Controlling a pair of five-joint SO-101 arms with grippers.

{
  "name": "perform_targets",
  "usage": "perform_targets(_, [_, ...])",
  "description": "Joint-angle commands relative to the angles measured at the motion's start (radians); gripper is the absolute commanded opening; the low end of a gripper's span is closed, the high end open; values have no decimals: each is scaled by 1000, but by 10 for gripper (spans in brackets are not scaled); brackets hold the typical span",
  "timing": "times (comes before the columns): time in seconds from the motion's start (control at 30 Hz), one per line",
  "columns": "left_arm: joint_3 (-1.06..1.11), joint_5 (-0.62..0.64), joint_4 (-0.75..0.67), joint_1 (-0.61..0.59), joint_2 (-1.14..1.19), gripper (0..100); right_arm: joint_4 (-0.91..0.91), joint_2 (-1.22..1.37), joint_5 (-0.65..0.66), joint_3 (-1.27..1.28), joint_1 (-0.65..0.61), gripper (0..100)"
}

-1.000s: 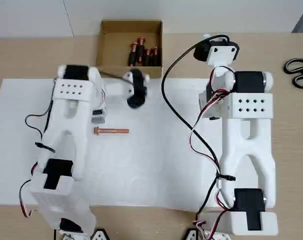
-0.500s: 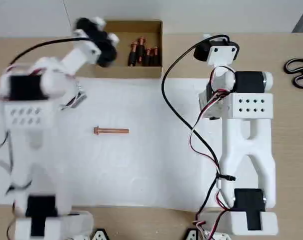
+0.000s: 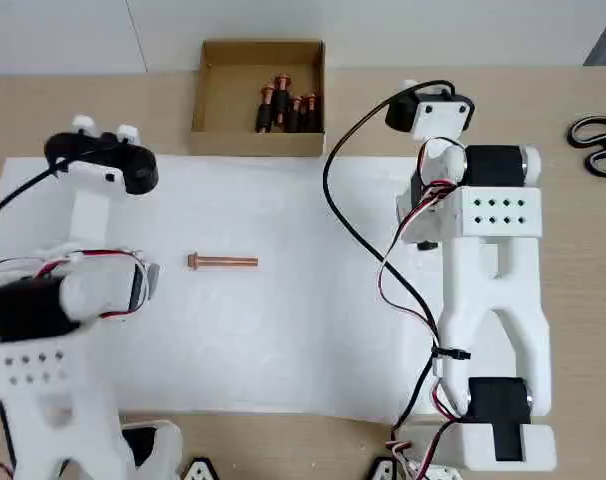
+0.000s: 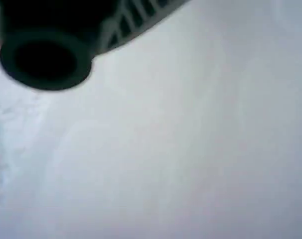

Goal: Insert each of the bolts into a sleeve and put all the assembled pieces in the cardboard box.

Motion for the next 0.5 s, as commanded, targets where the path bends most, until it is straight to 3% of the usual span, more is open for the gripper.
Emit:
perform_targets(0.0, [8,135,-29,0,46,156,1,-51,3,9,5,4])
perform_targets(0.07, [-5,189,-34,2,75,156,1,-51,3,11,7,4])
perform_targets(0.3, [134,192,-124,5,133,156,2,-51,3,11,7,4])
perform_targets(0.37, [148,209,-147,52,137,156,2,-51,3,11,8,4])
perform_targets(0.47, [150,350,-204,137,138,156,2,-51,3,11,7,4])
